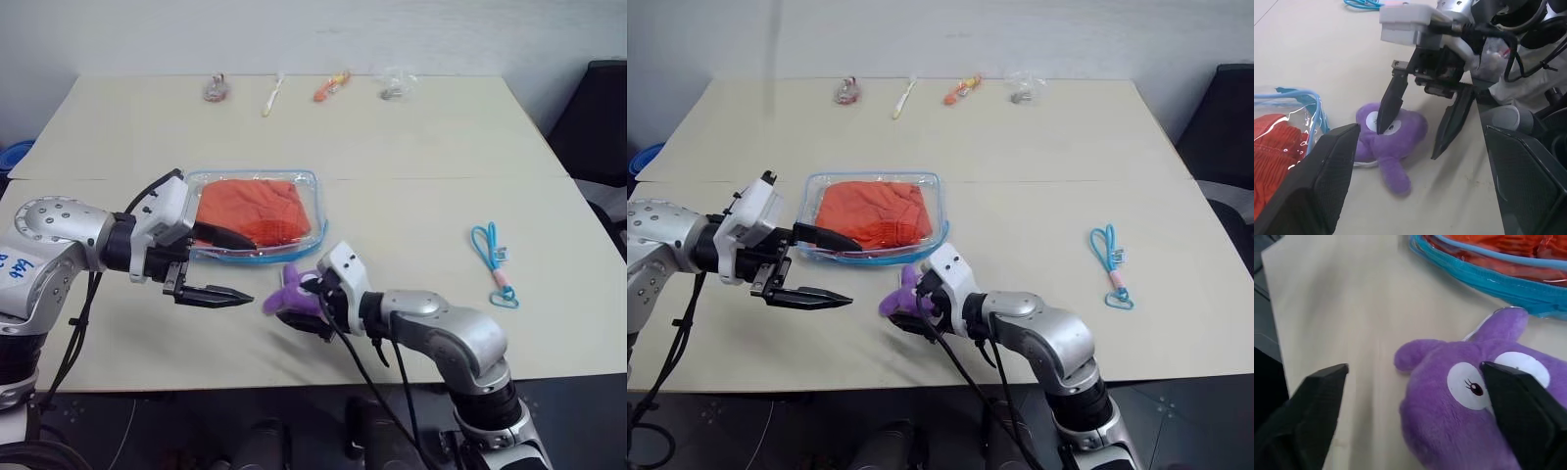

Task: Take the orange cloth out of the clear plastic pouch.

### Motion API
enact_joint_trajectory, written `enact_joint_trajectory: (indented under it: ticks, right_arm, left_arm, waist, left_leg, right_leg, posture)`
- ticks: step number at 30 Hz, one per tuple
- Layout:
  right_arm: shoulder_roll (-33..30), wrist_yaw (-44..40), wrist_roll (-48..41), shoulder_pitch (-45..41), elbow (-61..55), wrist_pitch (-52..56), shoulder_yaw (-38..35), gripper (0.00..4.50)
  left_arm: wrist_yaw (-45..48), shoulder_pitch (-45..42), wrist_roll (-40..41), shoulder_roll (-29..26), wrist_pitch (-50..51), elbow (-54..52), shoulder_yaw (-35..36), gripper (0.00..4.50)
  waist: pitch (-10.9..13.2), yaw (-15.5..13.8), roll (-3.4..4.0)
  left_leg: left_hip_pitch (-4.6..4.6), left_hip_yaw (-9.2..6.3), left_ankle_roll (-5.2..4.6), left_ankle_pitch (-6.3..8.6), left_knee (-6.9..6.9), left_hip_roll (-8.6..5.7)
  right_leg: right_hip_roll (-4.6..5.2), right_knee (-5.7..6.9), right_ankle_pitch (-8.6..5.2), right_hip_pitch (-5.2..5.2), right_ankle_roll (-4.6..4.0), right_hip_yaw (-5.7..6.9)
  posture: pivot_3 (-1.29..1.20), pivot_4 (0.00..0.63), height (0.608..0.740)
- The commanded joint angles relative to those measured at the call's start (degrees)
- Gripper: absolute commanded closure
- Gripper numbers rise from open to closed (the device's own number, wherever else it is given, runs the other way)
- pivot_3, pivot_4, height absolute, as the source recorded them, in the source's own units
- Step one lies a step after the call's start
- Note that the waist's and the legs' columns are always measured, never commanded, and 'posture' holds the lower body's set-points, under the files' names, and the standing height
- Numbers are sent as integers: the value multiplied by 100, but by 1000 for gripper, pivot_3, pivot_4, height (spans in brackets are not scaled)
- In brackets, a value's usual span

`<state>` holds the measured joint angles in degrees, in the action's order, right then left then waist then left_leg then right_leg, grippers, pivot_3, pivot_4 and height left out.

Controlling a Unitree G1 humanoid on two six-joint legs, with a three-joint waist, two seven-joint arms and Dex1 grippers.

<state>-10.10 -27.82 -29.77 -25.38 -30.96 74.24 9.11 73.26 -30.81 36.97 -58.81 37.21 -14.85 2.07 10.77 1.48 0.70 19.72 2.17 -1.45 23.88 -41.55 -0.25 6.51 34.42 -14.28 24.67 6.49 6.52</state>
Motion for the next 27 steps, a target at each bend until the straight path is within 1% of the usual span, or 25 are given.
enact_joint_trajectory:
  ticks: [1, 2, 3, 5, 8, 9, 10, 11, 12, 13, 14, 15, 16, 20, 22, 25, 27]
  right_arm:
    - [502, 65, -765, -210, -400, 1040, -1057, 6]
    - [735, -13, -1070, -342, -439, 1423, -1531, 6]
    - [885, -27, -1299, -448, -436, 1659, -1845, 6]
    - [878, 74, -1794, -609, -354, 1826, -2256, 6]
    - [477, 223, -2427, -907, -277, 1826, -2542, 6]
    - [248, 184, -2463, -1094, -287, 1826, -2595, 6]
    - [-152, 108, -2292, -1272, -328, 1669, -2428, 6]
    - [-693, -20, -1929, -1370, -383, 1226, -2043, 6]
    - [-1080, -108, -1676, -1421, -408, 879, -1742, 6]
    - [-2025, -526, -478, -1367, -203, -580, -672, 6]
    - [-2686, -886, 485, -1339, 112, -1831, 140, 6]
    - [-3113, -1132, 1127, -1322, 379, -2739, 682, 6]
    - [-3225, -1314, 1500, -1389, 853, -3494, 962, 6]
    - [-3050, -1628, 2575, -1739, 2351, -5791, 1535, 6]
    - [-2811, -1697, 2900, -1908, 2926, -6550, 1684, 6]
    - [-2263, -1710, 3080, -2109, 3641, -7081, 1730, 6]
    - [-1947, -1747, 3141, -2235, 4006, -7286, 1680, 6]
  left_arm:
    - [63, 13, -61, 24, -140, 47, 72, 174]
    - [63, 3, -77, 39, -154, 55, 58, 174]
    - [72, -16, -96, 51, -171, 82, 43, 174]
    - [73, -60, -129, 84, -197, 111, 5, 174]
    - [73, -124, -183, 136, -240, 136, -43, 174]
    - [70, -133, -225, 159, -284, 127, -70, 174]
    - [70, -139, -275, 187, -346, 114, -104, 174]
    - [67, -123, -348, 212, -437, 97, -143, 174]
    - [70, -107, -402, 229, -508, 93, -167, 174]
    - [119, 15, -658, 209, -838, 23, -292, 174]
    - [194, 157, -894, 171, -1171, -51, -398, 174]
    - [255, 262, -1058, 145, -1417, -93, -466, 174]
    - [329, 415, -1223, 104, -1676, -156, -529, 174]
    - [410, 748, -1432, 67, -2088, -299, -519, 174]
    - [385, 824, -1414, 83, -2104, -395, -489, 174]
    - [282, 840, -1258, 142, -1887, -533, -429, 174]
    - [109, 717, -985, 258, -1517, -541, -312, 174]
  waist:
    - [0, 1, 0]
    - [0, 3, 1]
    - [1, 7, 1]
    - [1, 10, 2]
    - [1, 2, 2]
    - [1, 8, 2]
    - [3, 11, 4]
    - [5, 11, 8]
    - [5, 10, 8]
    - [4, 9, 7]
    - [4, 10, 6]
    - [2, 19, 2]
    - [1, 24, -1]
    - [1, 105, -7]
    - [2, 119, -6]
    - [1, 142, -6]
    - [1, 137, -6]
  left_leg:
    - [0, -1, 0, 0, 1, 0]
    - [-1, -1, 0, 0, 3, 1]
    - [-1, 0, 0, 0, 5, 1]
    - [-2, 5, 0, 0, 8, 1]
    - [-9, 5, 0, 0, 19, -4]
    - [-9, 5, -1, 0, 21, -6]
    - [-12, 6, -1, 0, 25, -6]
    - [-13, 11, -1, 0, 28, -8]
    - [-13, 17, -1, 0, 29, -9]
    - [-16, 19, -1, 0, 32, -9]
    - [-19, 24, -1, 0, 36, -8]
    - [-28, 35, 0, 0, 46, -13]
    - [-43, 65, 0, 0, 60, -12]
    - [-44, 125, 2, 1, 66, 6]
    - [-34, 131, 3, 1, 62, 7]
    - [-27, 129, 2, 1, 56, 10]
    - [-27, 124, 2, 1, 53, 13]
  right_leg:
    - [-1, 1, 0, 1, 0, 0]
    - [-2, 1, 0, 1, 0, 0]
    - [-3, 2, 0, 2, 0, -1]
    - [-3, 6, 0, 8, -1, -5]
    - [-1, 7, -1, 6, -2, -5]
    - [0, 7, -1, 7, -2, -5]
    - [1, 7, -1, 8, -2, -6]
    - [2, 6, -2, 11, -3, -7]
    - [3, 6, -2, 14, -3, -10]
    - [3, 6, -2, 15, -3, -13]
    - [1, 2, -3, 12, -5, -12]
    - [2, 0, -5, 12, -5, -20]
    - [-1, -16, -6, 3, -4, -30]
    - [-6, -5, -6, 25, -5, -38]
    - [-2, 8, -10, 42, -12, -37]
    - [2, 12, -10, 47, -12, -36]
    - [2, 16, -11, 46, -13, -34]
  posture:
    - [0, 150, 740]
    - [0, 150, 740]
    - [0, 150, 740]
    - [0, 150, 740]
    - [0, 150, 740]
    - [0, 150, 740]
    - [0, 150, 740]
    - [0, 150, 740]
    - [0, 150, 740]
    - [0, 150, 740]
    - [0, 150, 740]
    - [0, 150, 740]
    - [0, 150, 740]
    - [0, 150, 740]
    - [0, 150, 740]
    - [0, 150, 740]
    - [0, 150, 740]
